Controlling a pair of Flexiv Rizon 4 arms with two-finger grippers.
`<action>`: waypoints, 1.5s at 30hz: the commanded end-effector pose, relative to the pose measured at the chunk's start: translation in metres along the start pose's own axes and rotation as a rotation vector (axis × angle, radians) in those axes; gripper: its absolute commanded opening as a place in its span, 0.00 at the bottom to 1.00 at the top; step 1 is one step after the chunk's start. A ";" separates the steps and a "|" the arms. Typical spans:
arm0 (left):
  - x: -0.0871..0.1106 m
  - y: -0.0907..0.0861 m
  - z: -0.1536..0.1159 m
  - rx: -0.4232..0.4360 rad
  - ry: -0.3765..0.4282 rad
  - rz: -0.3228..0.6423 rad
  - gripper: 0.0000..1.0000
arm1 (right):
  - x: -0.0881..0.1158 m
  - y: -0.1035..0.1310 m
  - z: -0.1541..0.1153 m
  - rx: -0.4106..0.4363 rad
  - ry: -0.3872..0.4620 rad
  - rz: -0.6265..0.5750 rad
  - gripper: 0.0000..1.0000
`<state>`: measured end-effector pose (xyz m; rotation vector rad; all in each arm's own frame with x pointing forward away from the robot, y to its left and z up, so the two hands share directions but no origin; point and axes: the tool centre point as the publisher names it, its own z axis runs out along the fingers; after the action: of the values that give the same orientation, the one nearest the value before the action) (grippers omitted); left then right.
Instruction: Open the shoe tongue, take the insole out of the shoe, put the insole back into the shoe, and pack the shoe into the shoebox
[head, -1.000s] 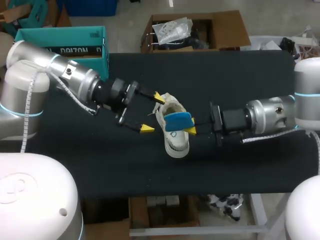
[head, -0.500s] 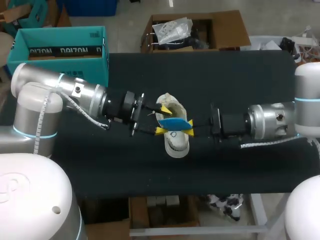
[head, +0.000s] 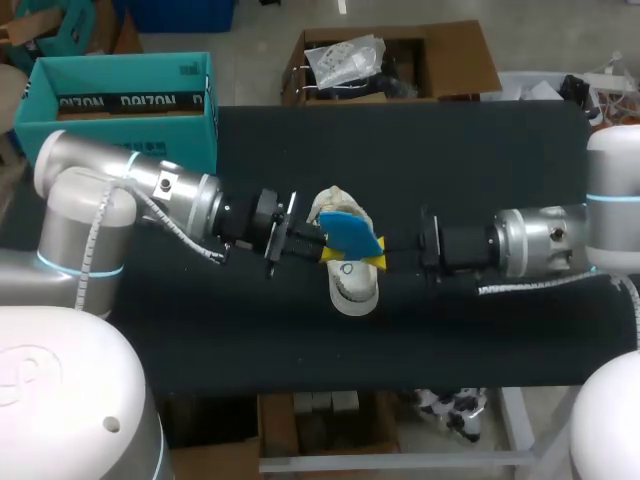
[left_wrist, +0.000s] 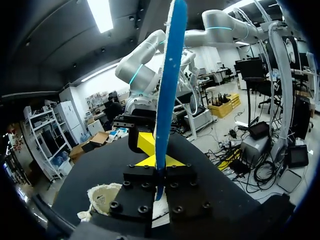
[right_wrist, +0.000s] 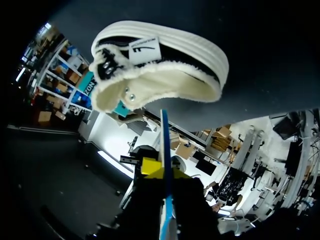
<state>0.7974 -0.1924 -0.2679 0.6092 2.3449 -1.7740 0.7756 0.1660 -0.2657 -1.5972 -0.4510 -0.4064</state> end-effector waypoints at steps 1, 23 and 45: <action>-0.002 0.004 0.000 0.003 0.013 0.010 0.00 | 0.001 0.003 0.001 0.004 0.002 0.001 0.00; -0.012 0.022 -0.007 -0.048 0.082 0.062 0.45 | -0.001 0.036 0.009 -0.011 0.067 -0.040 0.00; -0.014 0.042 -0.008 -0.073 0.142 0.062 0.25 | 0.005 0.044 0.011 -0.035 0.100 -0.052 0.00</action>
<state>0.8260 -0.1771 -0.2943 0.8102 2.4444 -1.6522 0.8030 0.1751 -0.3009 -1.5961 -0.4128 -0.5327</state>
